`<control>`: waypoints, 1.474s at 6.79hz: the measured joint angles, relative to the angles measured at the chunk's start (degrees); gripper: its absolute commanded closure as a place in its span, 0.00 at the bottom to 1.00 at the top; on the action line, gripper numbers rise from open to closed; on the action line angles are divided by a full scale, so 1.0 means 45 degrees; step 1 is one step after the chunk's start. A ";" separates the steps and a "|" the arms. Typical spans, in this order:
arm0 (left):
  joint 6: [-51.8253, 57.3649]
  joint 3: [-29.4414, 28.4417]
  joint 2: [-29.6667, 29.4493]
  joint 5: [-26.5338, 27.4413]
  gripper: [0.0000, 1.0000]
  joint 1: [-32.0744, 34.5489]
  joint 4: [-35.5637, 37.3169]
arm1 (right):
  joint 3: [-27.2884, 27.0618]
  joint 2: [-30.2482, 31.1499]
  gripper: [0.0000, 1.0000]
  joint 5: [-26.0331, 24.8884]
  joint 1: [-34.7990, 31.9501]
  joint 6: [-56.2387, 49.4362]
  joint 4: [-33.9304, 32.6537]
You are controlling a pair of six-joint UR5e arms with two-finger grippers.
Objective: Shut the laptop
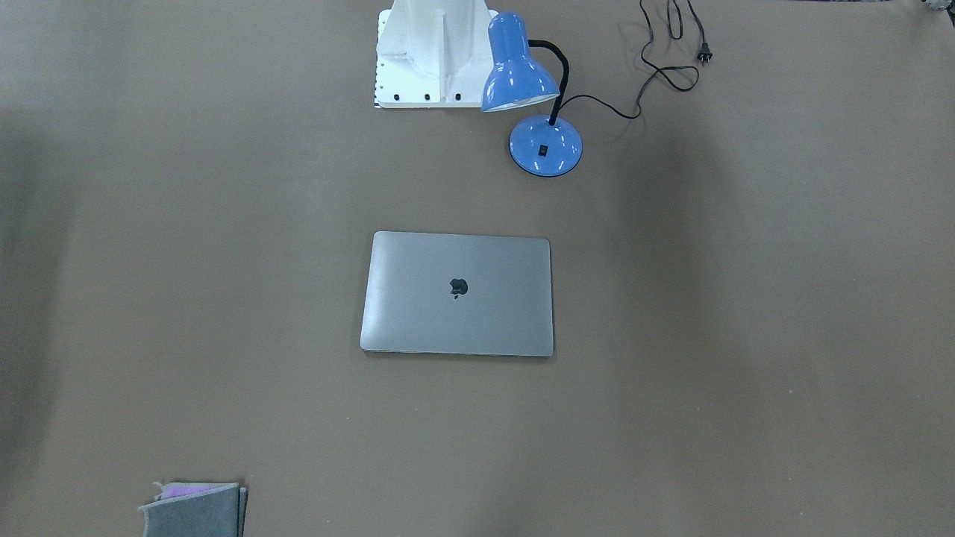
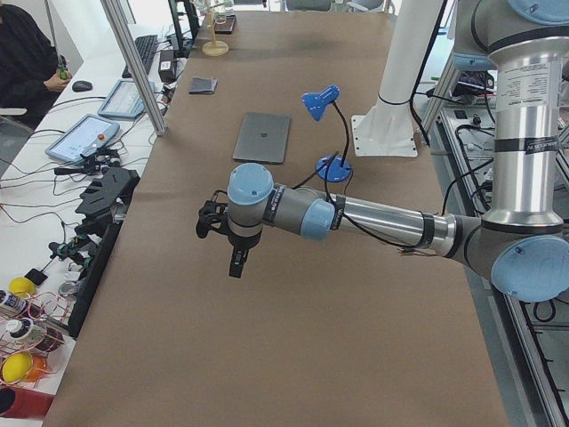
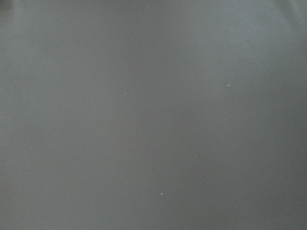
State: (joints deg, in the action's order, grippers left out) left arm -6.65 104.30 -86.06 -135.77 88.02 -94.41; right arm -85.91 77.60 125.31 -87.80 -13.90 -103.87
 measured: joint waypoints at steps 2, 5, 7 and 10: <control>0.0103 0.0049 -0.0336 0.0090 0.02 -0.0043 0.1831 | -0.0596 0.0413 0.00 0.0404 -0.0245 -0.0349 -0.0817; 0.0201 -0.1141 -0.0400 0.1079 0.02 0.0205 0.1364 | -0.0851 0.0628 0.00 0.1273 -0.0273 -0.0228 -0.0898; 0.0199 -0.2179 -0.0521 0.1457 0.02 0.0757 0.0498 | -0.1094 0.0625 0.00 0.1561 -0.0273 -0.0151 -0.0922; 0.0190 -0.2382 -0.0395 0.1446 0.02 0.0849 -0.0301 | -0.1746 0.0878 0.00 0.1877 -0.0274 0.0102 -0.1145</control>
State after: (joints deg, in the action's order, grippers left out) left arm -5.80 93.58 -87.84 -129.26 91.84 -95.77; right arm -93.76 81.55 133.76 -89.03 -13.44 -109.02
